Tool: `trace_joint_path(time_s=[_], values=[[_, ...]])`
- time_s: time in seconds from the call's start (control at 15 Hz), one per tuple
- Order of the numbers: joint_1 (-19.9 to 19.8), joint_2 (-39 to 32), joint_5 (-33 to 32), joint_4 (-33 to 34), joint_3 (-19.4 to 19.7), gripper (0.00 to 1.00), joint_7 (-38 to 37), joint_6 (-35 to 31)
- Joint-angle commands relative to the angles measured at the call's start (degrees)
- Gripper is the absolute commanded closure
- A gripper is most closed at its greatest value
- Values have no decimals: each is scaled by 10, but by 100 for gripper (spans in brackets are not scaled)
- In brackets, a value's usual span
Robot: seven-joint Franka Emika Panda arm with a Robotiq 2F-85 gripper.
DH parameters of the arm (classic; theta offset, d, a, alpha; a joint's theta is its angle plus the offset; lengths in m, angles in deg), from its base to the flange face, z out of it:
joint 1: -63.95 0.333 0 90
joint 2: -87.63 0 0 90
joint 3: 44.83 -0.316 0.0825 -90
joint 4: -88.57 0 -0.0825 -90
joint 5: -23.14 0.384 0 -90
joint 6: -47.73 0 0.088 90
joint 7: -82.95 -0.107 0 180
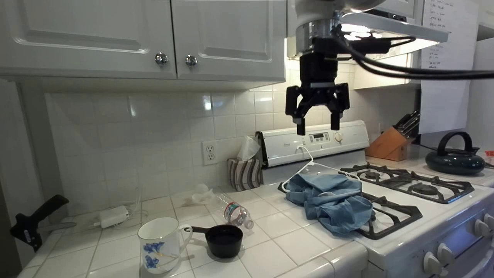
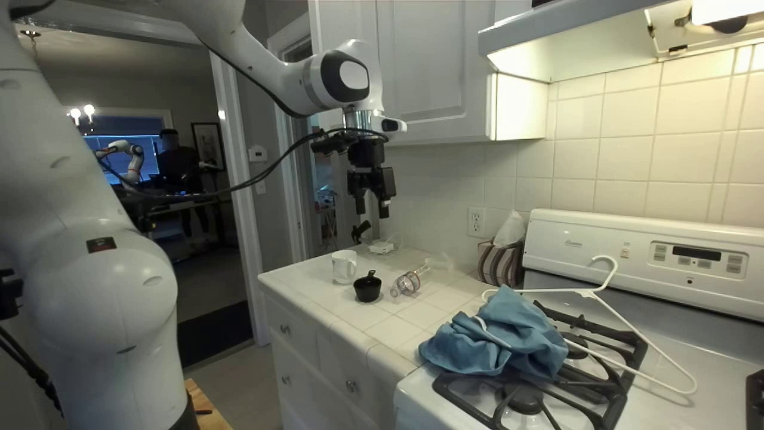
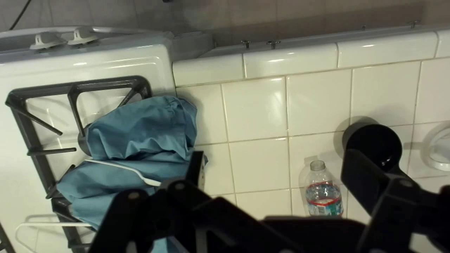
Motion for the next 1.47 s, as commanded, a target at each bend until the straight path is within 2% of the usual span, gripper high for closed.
trace_joint_path(time_s=[0.0, 0.13, 0.2, 0.27, 0.6, 1.0, 1.4], values=[[13, -98, 11, 62, -6, 0, 0, 3], [23, -132, 8, 78, -12, 0, -13, 11], [27, -135, 9, 84, -11, 0, -15, 18], [24, -111, 0, 54, -4, 0, -4, 1], [31, -139, -5, 70, -6, 0, -13, -1], [40, -251, -28, 118, -7, 0, -26, -37], [81, -353, -36, 181, -2, 0, -57, -84]])
